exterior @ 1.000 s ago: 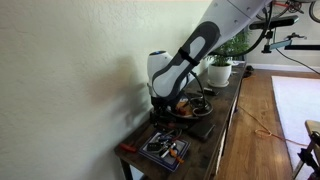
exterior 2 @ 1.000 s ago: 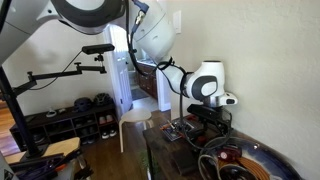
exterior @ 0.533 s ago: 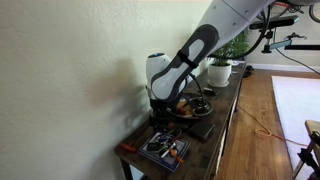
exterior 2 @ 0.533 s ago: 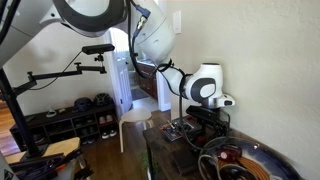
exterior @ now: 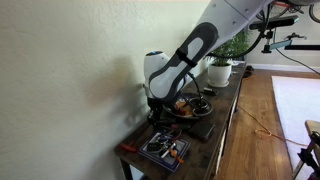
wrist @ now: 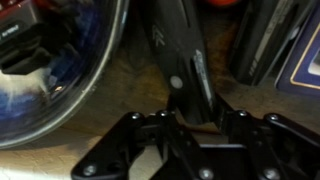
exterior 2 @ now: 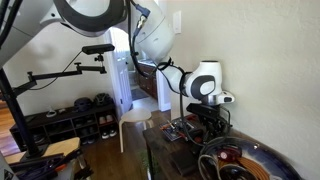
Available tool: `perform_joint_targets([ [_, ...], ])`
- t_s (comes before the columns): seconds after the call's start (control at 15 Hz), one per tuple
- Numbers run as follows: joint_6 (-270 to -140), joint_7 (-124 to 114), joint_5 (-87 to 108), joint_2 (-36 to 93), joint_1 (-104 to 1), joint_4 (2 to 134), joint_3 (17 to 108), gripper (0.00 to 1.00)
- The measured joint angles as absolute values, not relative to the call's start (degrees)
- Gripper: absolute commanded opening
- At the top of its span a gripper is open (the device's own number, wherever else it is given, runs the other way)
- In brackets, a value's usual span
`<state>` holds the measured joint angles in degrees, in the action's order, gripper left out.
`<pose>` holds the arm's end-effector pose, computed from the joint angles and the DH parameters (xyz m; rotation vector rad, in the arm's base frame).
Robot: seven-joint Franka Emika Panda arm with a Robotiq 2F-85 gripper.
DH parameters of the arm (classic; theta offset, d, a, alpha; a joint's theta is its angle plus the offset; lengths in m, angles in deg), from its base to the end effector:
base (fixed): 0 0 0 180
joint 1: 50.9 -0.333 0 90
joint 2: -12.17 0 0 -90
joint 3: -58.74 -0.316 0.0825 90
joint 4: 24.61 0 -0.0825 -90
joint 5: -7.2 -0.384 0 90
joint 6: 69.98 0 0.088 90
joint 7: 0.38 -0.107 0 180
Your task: Put the torch on the plate on the right
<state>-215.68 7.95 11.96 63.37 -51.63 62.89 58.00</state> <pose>0.7135 0.0179 0.1372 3.0670 0.3564 0.1850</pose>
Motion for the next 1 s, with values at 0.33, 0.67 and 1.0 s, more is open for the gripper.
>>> perform_joint_targets([
  [0.33,-216.3,8.0,13.2,62.9,-51.6,62.8,58.1,0.12],
  [0.67,-216.5,8.0,13.5,60.7,-51.6,63.4,58.2,0.12],
  [1.0,-216.5,8.0,13.6,59.0,-51.6,64.2,58.5,0.1],
])
